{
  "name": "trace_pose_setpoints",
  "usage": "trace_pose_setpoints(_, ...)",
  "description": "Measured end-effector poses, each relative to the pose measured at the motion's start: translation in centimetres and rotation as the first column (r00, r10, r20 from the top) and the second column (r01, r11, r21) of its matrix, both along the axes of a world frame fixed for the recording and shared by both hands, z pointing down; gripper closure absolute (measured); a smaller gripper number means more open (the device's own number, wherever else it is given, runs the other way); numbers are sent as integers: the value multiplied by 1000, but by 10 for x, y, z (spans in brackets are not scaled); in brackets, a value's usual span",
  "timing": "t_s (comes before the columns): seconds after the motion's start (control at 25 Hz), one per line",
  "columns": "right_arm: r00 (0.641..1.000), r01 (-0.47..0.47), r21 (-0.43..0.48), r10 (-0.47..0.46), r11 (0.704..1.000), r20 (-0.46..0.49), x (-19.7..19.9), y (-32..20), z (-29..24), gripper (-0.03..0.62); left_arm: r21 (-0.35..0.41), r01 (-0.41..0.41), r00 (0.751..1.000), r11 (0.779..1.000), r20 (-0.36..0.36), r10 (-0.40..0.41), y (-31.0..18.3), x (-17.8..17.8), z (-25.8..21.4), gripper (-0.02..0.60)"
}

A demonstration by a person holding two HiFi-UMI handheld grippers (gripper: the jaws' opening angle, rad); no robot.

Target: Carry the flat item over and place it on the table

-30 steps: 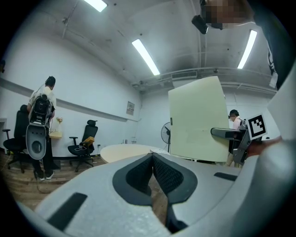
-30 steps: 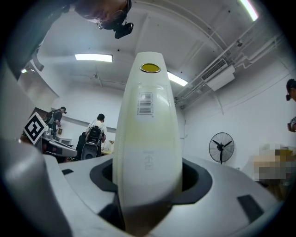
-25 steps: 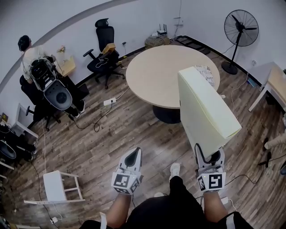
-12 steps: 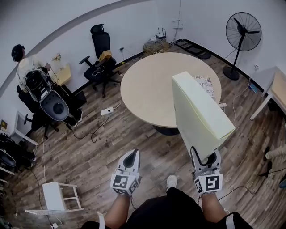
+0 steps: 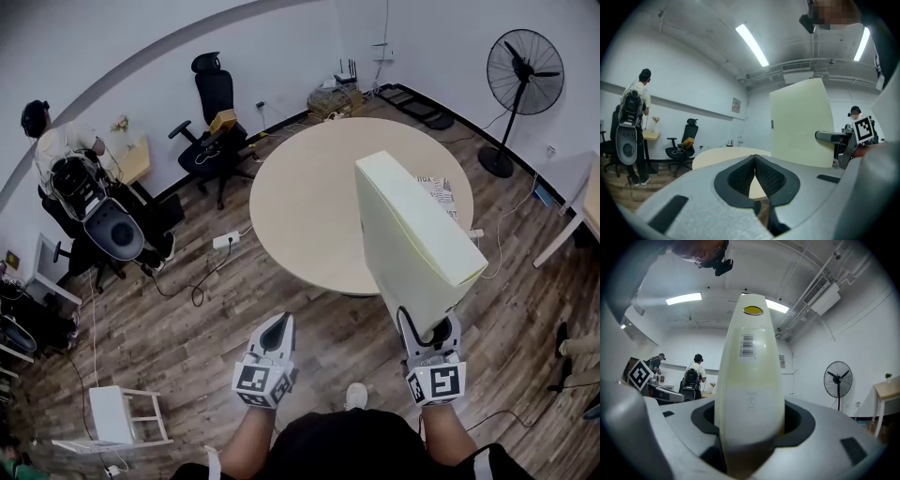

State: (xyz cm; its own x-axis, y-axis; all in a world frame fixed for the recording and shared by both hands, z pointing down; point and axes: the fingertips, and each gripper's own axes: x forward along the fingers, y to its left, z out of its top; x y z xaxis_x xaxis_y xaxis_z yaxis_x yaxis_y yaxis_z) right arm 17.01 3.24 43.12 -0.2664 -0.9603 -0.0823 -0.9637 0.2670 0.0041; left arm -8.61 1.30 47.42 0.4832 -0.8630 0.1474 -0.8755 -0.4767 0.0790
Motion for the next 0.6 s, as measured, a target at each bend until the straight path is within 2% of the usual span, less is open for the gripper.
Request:
trace_pose_setpoints(0.12,1000,14,-11,-14,1000,11,3,-19,1,316,-18,15,1000,1000,-23,-16,-14,-1,0,580)
trace_pose_setpoints(0.44,997,43,-58,-39,997,61,-9,-67,14,316,-29,21,1000,999,19,-21,-54,-15,10,580)
trace_pose_setpoints(0.6,993,74,-89,-64,993,103,-23,-102,22,318,-40,14,1000,999,7,-14,-93,-24,19,580)
